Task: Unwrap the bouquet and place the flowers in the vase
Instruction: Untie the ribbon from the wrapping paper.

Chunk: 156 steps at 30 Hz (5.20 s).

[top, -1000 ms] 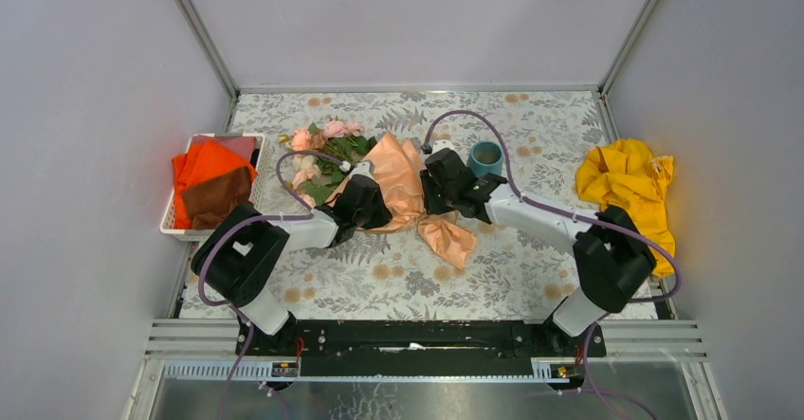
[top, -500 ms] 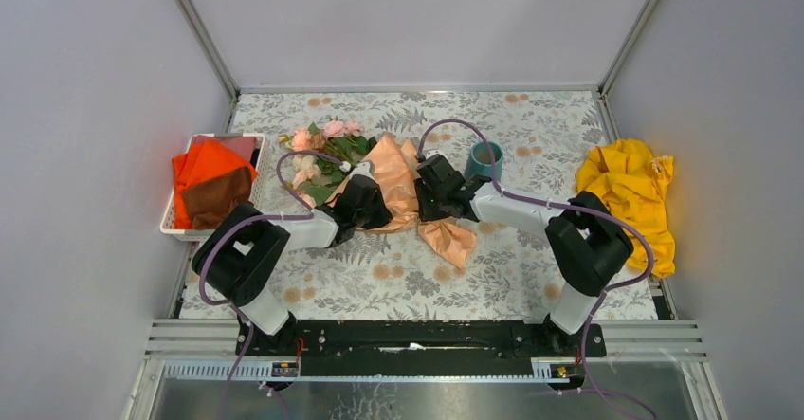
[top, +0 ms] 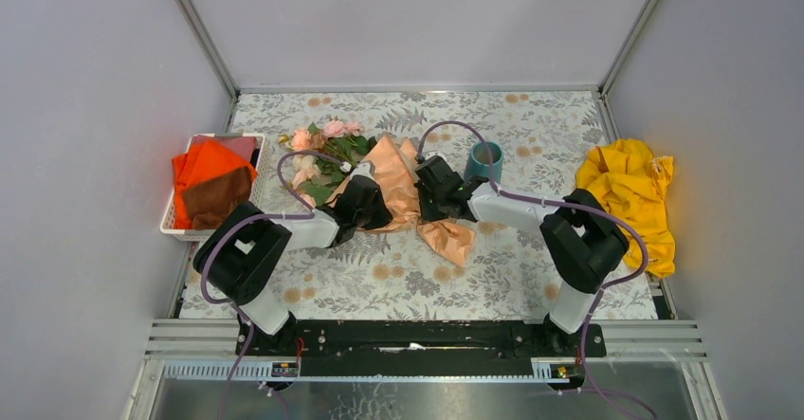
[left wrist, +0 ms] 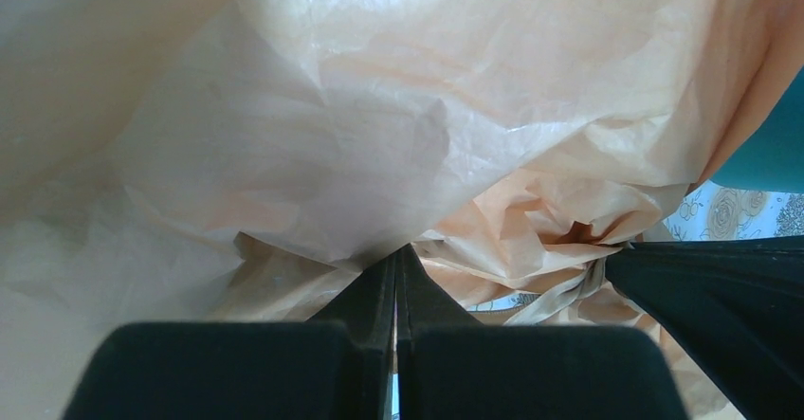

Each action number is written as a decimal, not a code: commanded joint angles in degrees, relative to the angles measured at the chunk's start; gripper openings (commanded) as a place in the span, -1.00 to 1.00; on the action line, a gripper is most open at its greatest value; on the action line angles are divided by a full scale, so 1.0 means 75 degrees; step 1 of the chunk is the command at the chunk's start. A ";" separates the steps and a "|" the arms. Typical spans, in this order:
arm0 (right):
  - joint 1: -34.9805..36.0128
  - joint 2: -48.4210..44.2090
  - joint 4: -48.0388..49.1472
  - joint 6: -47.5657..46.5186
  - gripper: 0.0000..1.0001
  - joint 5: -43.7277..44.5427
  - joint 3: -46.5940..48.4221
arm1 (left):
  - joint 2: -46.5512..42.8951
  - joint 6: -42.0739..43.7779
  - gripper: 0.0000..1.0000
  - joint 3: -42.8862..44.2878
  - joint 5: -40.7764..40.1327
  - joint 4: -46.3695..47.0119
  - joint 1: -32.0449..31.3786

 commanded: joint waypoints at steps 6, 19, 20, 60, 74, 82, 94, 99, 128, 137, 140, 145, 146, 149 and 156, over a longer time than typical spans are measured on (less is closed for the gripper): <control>0.0063 -0.1423 -0.0323 -0.0217 -1.00 0.0639 0.0137 | 0.0229 0.0025 -1.00 -0.0156 -0.0043 0.0121 0.0043; 0.0061 -0.1996 -0.0347 -0.0069 -1.00 0.0007 -0.0189 | 0.0093 -0.0010 -1.00 -0.0177 0.0038 0.0001 0.0051; 0.0064 -0.1990 -0.0238 0.0010 -1.00 -0.0239 -0.0273 | -0.0048 -0.0021 -1.00 -0.0176 0.0062 -0.0055 0.0046; 0.0059 -0.0951 0.0592 0.0380 -0.67 -0.1881 -0.0673 | 0.0508 -0.0550 -1.00 -0.0537 0.1047 0.0617 0.0040; 0.0054 -0.1115 0.0296 0.0317 -0.90 -0.1438 -0.0406 | 0.0942 -0.0573 -1.00 -0.0614 0.1036 0.0843 0.0039; 0.0058 -0.1338 0.0143 0.0269 -1.00 -0.1207 -0.0295 | 0.1162 -0.0596 -1.00 -0.0612 0.1039 0.0905 0.0034; 0.0063 -0.2065 0.0087 0.0354 -0.95 -0.1050 -0.0186 | 0.1338 -0.0586 -1.00 -0.0594 0.1052 0.0929 0.0037; 0.0064 -0.2319 0.0049 0.0340 -0.96 -0.1038 -0.0171 | 0.1371 -0.0582 -1.00 -0.0592 0.1033 0.0939 0.0037; 0.0062 -0.3230 0.0407 0.0060 -0.95 -0.1792 0.0159 | 0.1640 -0.0585 -1.00 -0.0572 0.1113 0.1037 0.0034; 0.0064 -0.2881 0.0190 -0.0328 -0.93 -0.1789 0.1128 | 0.1661 -0.0573 -1.00 -0.0553 0.1133 0.1046 0.0034; 0.0062 -0.2759 0.0306 -0.0292 -0.92 -0.1930 0.1310 | 0.1648 -0.0574 -1.00 -0.0565 0.1117 0.1024 0.0044; 0.0064 -0.2552 0.0305 -0.0400 -0.91 -0.1814 0.1668 | 0.1633 -0.0573 -1.00 -0.0554 0.1124 0.0999 0.0026; 0.0065 -0.2521 0.0294 -0.0433 -0.91 -0.1765 0.1746 | 0.1641 -0.0573 -1.00 -0.0555 0.1121 0.0999 0.0030; 0.0064 -0.2404 0.0252 -0.0539 -0.86 -0.1697 0.2004 | 0.1642 -0.0573 -1.00 -0.0574 0.1121 0.0997 0.0037; 0.0057 -0.1231 -0.1035 -0.0905 -0.35 -0.1343 0.2957 | 0.1567 -0.0574 -1.00 -0.0597 0.1138 0.0976 0.0023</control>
